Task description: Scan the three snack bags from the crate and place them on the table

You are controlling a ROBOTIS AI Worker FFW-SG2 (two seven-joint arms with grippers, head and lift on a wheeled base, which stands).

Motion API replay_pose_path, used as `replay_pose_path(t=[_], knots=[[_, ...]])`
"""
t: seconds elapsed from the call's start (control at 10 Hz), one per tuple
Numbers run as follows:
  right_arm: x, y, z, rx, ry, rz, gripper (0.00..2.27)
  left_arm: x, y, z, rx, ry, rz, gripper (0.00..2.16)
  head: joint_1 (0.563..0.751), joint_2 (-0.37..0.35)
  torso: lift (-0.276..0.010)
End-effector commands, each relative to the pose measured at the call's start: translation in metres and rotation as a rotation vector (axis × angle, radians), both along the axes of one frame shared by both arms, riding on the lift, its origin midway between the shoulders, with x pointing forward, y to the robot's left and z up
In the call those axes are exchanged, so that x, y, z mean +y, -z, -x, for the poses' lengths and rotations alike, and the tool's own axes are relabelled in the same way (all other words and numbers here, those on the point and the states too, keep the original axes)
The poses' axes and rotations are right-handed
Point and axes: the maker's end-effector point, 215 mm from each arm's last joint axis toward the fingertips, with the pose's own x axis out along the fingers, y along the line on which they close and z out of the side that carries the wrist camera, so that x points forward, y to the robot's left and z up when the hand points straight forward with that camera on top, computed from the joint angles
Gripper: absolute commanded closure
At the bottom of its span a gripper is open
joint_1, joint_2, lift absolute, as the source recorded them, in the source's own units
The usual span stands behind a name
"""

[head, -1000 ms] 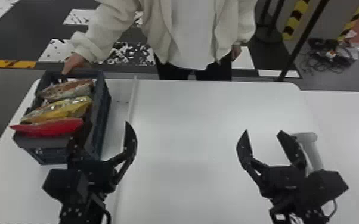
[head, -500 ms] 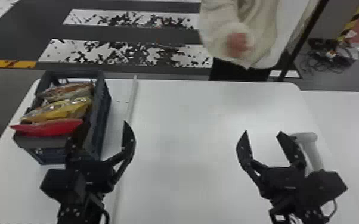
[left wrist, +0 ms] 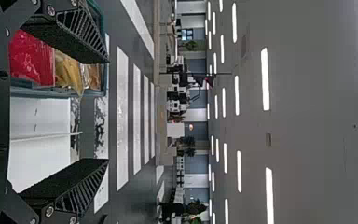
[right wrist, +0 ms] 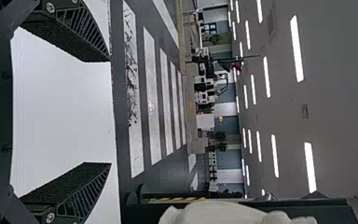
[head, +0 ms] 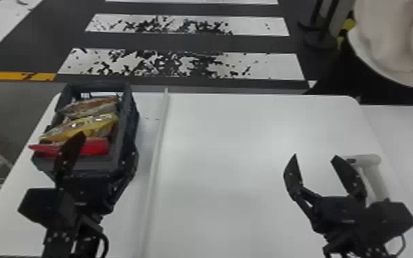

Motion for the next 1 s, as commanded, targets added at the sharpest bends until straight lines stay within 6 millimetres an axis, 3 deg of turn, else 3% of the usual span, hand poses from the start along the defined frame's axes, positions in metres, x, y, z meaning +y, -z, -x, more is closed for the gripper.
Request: replay_pose_path(t=[0.0, 0.9], knots=[[0.000, 0.000, -0.001, 0.000, -0.001, 0.001, 0.09, 0.025, 0.000, 0.001, 0.014, -0.021, -0.016, 0.14, 0.695, 0.049, -0.062], [-0.002, -0.002, -0.002, -0.005, -0.006, 0.009, 0.09, 0.128, 0.002, 0.009, 0.122, 0.022, -0.193, 0.14, 0.695, 0.192, -0.062]])
